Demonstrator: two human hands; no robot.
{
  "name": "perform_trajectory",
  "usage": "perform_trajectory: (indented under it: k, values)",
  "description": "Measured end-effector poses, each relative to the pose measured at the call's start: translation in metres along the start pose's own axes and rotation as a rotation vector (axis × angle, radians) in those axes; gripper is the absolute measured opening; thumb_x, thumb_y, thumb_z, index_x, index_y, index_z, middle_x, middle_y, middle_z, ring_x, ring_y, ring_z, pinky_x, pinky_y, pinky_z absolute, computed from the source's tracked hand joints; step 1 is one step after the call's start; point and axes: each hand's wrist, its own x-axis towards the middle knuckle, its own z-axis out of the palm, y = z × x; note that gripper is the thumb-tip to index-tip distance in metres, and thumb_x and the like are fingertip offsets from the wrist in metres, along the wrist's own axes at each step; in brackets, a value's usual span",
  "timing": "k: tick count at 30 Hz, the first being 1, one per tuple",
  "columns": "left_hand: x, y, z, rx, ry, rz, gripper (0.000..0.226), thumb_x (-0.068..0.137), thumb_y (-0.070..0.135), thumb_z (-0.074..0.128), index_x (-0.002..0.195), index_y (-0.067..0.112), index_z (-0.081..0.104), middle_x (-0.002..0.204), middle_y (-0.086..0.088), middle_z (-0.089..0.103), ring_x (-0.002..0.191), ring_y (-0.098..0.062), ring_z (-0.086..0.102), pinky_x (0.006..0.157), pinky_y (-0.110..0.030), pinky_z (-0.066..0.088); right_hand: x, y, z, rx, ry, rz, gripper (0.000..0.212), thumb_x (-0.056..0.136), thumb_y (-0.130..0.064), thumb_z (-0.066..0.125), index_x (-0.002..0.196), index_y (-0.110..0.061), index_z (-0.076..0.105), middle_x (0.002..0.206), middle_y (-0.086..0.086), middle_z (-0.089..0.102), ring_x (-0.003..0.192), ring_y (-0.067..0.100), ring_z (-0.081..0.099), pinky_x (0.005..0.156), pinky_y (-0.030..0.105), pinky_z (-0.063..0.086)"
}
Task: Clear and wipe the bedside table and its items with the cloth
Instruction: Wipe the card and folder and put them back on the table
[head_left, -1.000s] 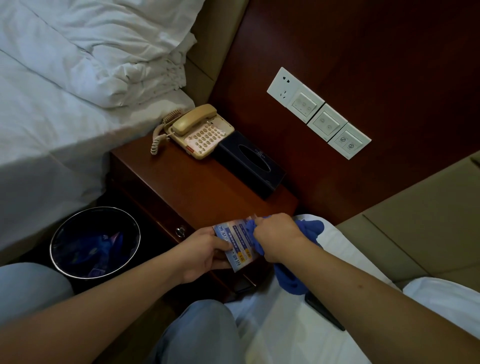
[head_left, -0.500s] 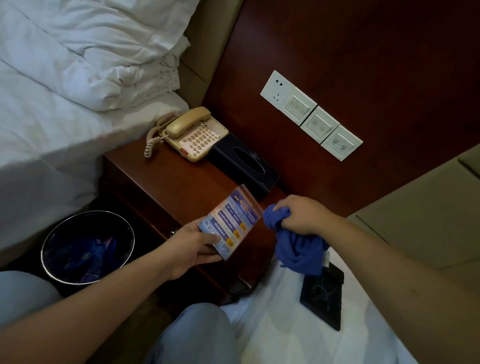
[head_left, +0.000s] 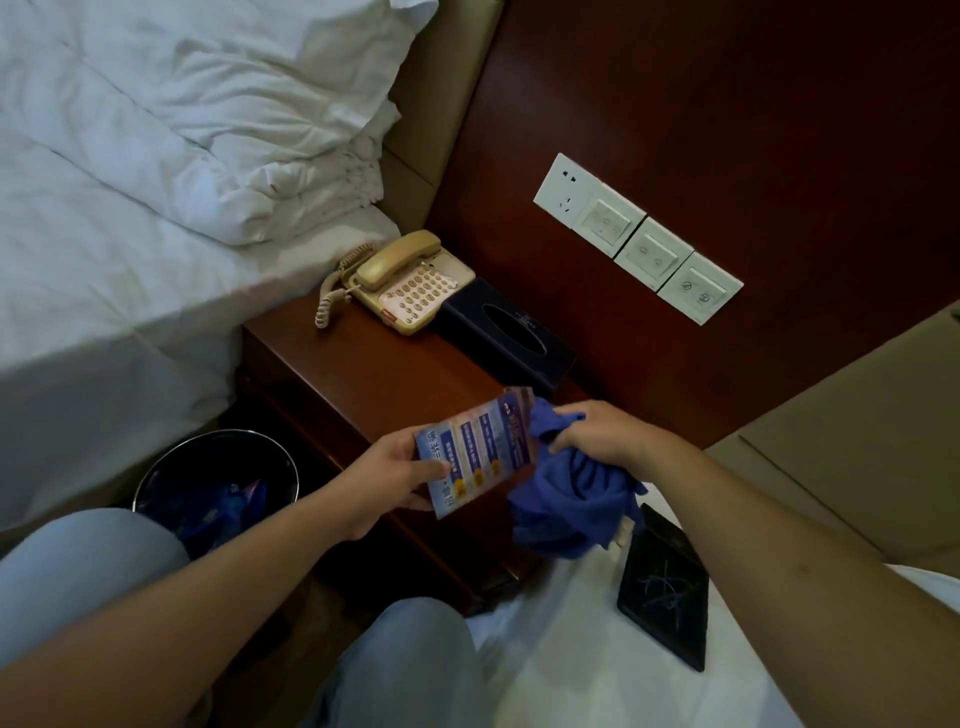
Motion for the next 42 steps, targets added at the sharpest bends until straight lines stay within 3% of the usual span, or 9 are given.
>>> perform_trajectory:
  k: [3,8,15,21,27,32,34,40,42]
  values:
    - [-0.009,0.001,0.004,0.000,0.049,-0.008,0.038,0.100,0.010,0.064,0.131,0.031,0.058,0.115,0.001,0.078,0.109,-0.021,0.073,0.098,-0.049,0.057,-0.027,0.025,-0.003,-0.106,-0.092,0.015,0.034,0.085,-0.006,0.067,0.119,-0.010,0.070,0.105,0.017,0.073,0.098,0.037,0.071,0.070,0.031,0.055]
    - [-0.027,0.036,0.029,0.122,0.118,0.033,0.037,0.100,0.012,0.064,0.132,0.028,0.057,0.112,0.002,0.078,0.104,-0.019,0.075,0.096,-0.048,0.059,-0.075,0.058,0.019,-0.218,-0.190,-0.045,0.029,0.080,-0.012,0.070,0.098,-0.033,0.076,0.098,0.004,0.075,0.092,0.025,0.071,0.077,0.033,0.057]
    - [-0.043,0.109,0.097,0.685,0.154,0.305,0.017,0.099,0.019,0.068,0.112,0.029,0.067,0.099,0.008,0.077,0.086,-0.007,0.075,0.084,-0.035,0.062,-0.124,0.082,0.017,-0.161,-0.105,-0.197,0.037,0.084,-0.012,0.068,0.118,-0.026,0.073,0.107,0.012,0.073,0.102,0.034,0.068,0.088,0.044,0.057]
    - [-0.032,0.138,0.164,1.058,0.095,0.470,0.012,0.098,0.028,0.067,0.110,0.032,0.068,0.095,0.013,0.070,0.081,0.002,0.068,0.067,-0.018,0.049,-0.141,0.118,0.002,-0.011,-0.058,-0.219,0.036,0.088,-0.009,0.068,0.121,-0.025,0.072,0.106,0.004,0.073,0.091,0.021,0.068,0.085,0.034,0.056]
    - [0.008,0.151,0.211,1.163,0.002,0.508,0.021,0.104,0.021,0.056,0.123,0.023,0.067,0.107,0.004,0.070,0.094,-0.009,0.068,0.078,-0.029,0.059,-0.108,0.161,-0.010,0.125,0.091,-0.150,0.047,0.082,-0.014,0.072,0.127,-0.027,0.068,0.111,0.005,0.069,0.095,0.021,0.066,0.073,0.028,0.052]
    - [0.060,0.162,0.229,1.252,-0.043,0.505,0.025,0.104,0.017,0.055,0.125,0.023,0.067,0.112,0.003,0.068,0.102,-0.014,0.067,0.087,-0.036,0.060,-0.069,0.191,-0.027,0.157,0.281,-0.084,0.018,0.081,-0.018,0.065,0.091,-0.033,0.067,0.092,0.005,0.071,0.086,0.025,0.067,0.077,0.041,0.057]
    - [0.076,0.166,0.230,1.265,-0.047,0.515,0.026,0.104,0.016,0.055,0.125,0.022,0.068,0.111,0.005,0.069,0.102,-0.012,0.067,0.087,-0.034,0.059,-0.055,0.199,-0.031,0.175,0.342,-0.062,0.019,0.074,-0.021,0.062,0.087,-0.029,0.072,0.085,0.004,0.072,0.086,0.026,0.068,0.080,0.045,0.058]
    - [0.156,0.172,0.228,1.393,-0.068,0.493,0.027,0.102,0.015,0.057,0.125,0.021,0.070,0.113,0.005,0.069,0.104,-0.015,0.066,0.091,-0.038,0.058,-0.006,0.205,-0.046,0.259,0.291,-0.067,0.013,0.078,-0.014,0.063,0.088,-0.011,0.070,0.080,0.019,0.066,0.074,0.028,0.062,0.065,0.038,0.046]
    - [0.185,0.170,0.228,1.437,-0.053,0.478,0.029,0.101,0.012,0.054,0.123,0.021,0.071,0.115,0.001,0.070,0.104,-0.018,0.066,0.090,-0.042,0.058,0.009,0.206,-0.049,0.267,0.258,-0.069,0.012,0.079,-0.015,0.065,0.090,-0.014,0.069,0.085,0.020,0.067,0.074,0.026,0.063,0.065,0.036,0.047]
